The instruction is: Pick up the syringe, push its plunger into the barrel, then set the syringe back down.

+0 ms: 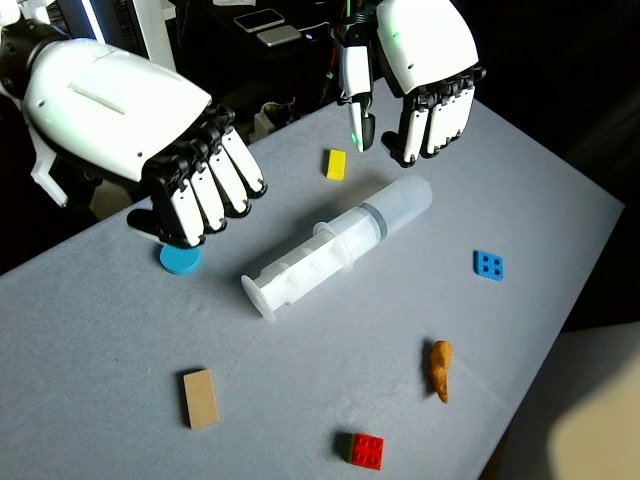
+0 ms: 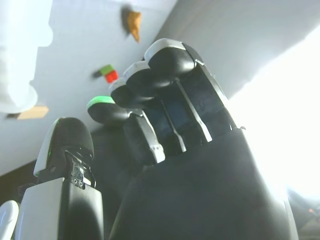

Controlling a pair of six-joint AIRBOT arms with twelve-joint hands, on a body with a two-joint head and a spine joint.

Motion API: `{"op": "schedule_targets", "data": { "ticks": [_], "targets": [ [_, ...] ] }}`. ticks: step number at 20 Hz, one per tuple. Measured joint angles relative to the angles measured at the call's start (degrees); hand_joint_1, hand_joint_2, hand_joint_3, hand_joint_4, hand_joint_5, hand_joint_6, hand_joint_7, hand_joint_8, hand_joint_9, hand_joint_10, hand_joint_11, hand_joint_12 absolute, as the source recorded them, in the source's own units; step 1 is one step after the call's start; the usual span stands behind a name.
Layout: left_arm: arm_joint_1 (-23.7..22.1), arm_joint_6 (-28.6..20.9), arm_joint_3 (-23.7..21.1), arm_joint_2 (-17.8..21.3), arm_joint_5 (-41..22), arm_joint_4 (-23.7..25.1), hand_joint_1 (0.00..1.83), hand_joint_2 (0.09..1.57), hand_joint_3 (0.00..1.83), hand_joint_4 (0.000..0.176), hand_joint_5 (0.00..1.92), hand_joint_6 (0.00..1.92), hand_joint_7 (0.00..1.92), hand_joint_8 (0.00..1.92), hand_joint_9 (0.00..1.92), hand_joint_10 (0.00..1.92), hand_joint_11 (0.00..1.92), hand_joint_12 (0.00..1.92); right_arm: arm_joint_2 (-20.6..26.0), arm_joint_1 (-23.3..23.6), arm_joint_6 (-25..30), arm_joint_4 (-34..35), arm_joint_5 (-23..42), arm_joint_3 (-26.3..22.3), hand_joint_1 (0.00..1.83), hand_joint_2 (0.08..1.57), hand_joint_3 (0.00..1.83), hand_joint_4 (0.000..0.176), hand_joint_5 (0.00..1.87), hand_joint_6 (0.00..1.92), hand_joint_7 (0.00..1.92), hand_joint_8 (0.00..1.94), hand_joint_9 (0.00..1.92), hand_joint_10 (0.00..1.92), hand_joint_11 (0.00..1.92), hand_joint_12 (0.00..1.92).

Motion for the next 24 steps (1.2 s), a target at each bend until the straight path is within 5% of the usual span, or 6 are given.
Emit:
{"op": "schedule_targets", "data": {
  "ticks": [9,17,24],
  "targets": [
    [1.7,0.5,-0.7,0.0,0.2,0.3,0.00,1.12,0.00,0.000,0.04,0.00,0.03,0.00,0.00,0.00,0.00,0.00,0.0,0.0,0.3,-0.3,-2.5,0.0,0.04,1.04,0.00,0.000,0.13,0.00,0.11,0.00,0.14,0.00,0.00,0.52],
    [6.9,0.0,-1.8,-0.8,0.3,0.0,0.41,0.97,0.00,0.000,0.00,0.00,0.00,0.00,0.00,0.00,0.00,0.00,0.2,-1.3,5.9,1.9,-0.8,0.0,0.04,1.06,0.00,0.000,0.13,0.00,0.12,0.00,0.14,0.00,0.00,0.54],
    [13.0,-16.6,-2.5,-4.4,2.7,8.9,0.56,1.09,0.03,0.000,0.00,0.00,0.00,0.00,0.00,0.00,0.00,0.00,0.2,-1.3,4.5,2.1,-1.4,0.0,0.10,1.06,0.00,0.000,0.15,0.00,0.14,0.00,0.15,0.00,0.00,0.61]
  ]
}}
